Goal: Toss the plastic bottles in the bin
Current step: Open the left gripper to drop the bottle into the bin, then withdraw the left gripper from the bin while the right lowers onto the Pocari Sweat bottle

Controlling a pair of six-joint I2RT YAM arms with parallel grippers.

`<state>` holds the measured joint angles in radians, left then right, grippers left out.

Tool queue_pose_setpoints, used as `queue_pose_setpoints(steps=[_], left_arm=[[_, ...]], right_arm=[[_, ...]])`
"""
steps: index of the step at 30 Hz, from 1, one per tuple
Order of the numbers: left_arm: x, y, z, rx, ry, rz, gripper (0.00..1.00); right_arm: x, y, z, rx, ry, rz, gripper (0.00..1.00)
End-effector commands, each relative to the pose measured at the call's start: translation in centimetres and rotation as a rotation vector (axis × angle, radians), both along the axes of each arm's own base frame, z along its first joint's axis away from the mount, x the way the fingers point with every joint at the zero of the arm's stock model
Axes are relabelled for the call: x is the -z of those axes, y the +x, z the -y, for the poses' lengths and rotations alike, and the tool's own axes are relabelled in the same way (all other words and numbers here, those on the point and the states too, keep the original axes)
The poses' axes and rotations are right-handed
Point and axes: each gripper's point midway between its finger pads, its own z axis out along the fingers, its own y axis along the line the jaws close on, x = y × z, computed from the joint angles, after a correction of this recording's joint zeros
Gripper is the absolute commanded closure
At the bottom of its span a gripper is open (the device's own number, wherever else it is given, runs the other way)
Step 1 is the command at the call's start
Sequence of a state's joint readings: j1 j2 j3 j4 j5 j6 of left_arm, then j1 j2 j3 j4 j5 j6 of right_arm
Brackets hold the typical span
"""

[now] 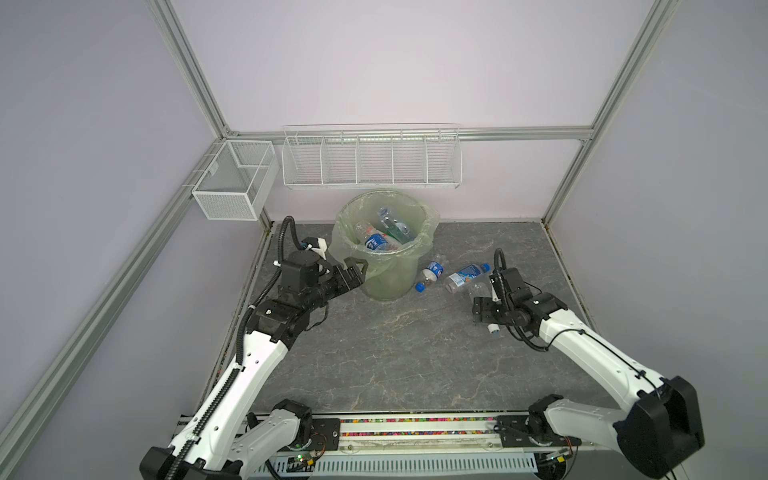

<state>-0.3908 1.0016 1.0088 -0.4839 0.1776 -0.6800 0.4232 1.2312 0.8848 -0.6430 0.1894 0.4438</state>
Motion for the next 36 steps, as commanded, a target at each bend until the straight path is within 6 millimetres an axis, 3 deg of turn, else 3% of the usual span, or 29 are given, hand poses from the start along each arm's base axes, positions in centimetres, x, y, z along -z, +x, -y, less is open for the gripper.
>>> queue_pose_setpoints(steps=[1, 15, 25, 36], left_arm=[[0.9, -0.6, 0.2, 0.022, -0.026, -0.018, 0.00], [6.0, -2.4, -0.7, -0.001, -0.007, -0.105, 0.00], [7.8, -2.9, -1.3, -0.024, 0.016, -0.132, 0.00], [8.4, -2.8, -2.1, -0.051, 0.052, -0.131, 0.00]], right_arm=[[0.6, 0.6, -0.1, -0.011, 0.008, -0.014, 0.11], [2.3, 3.6, 0.9, 0.006, -0.040, -0.028, 0.11], [5.1, 5.4, 0.8, -0.007, -0.051, -0.079, 0.11], [6.2, 6.3, 0.7, -0.032, -0.081, -0.090, 0.11]])
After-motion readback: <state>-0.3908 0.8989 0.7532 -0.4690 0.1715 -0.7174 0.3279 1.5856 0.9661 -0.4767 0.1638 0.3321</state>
